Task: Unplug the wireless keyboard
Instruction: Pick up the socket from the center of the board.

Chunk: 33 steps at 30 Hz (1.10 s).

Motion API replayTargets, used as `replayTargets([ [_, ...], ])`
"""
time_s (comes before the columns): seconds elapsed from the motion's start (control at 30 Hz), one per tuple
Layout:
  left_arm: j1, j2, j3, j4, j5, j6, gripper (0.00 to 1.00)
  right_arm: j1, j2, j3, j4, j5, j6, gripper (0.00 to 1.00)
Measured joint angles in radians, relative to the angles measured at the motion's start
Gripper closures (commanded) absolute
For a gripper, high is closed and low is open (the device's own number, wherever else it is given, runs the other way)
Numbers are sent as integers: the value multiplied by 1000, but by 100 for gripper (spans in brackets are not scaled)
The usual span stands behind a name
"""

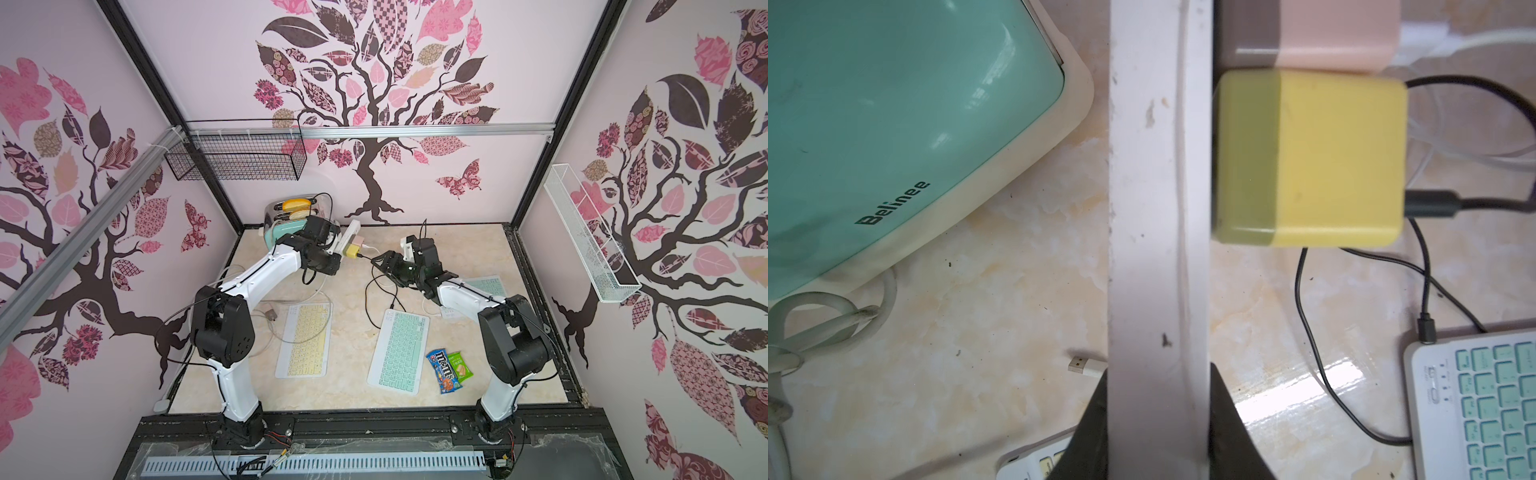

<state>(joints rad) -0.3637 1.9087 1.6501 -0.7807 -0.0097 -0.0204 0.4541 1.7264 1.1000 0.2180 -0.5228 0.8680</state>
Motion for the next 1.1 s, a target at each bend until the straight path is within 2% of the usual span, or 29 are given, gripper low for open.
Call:
replayTargets([
  [0.23,0,-33,-29,2,44,-73,100,83,116,5,138,43,101,22],
  [0.43,-2,-49,-92,6,90,-112,100,90,181,5,235,92,168,21],
  [0.67,-4,-49,-103,1,120,-139,100,90,254,55,316,170,242,21],
  [0.87,-13,-49,-109,0,139,-146,100,90,329,121,353,197,284,25],
  [1.1,-19,-49,-132,-3,150,-164,100,90,375,165,387,202,325,38],
])
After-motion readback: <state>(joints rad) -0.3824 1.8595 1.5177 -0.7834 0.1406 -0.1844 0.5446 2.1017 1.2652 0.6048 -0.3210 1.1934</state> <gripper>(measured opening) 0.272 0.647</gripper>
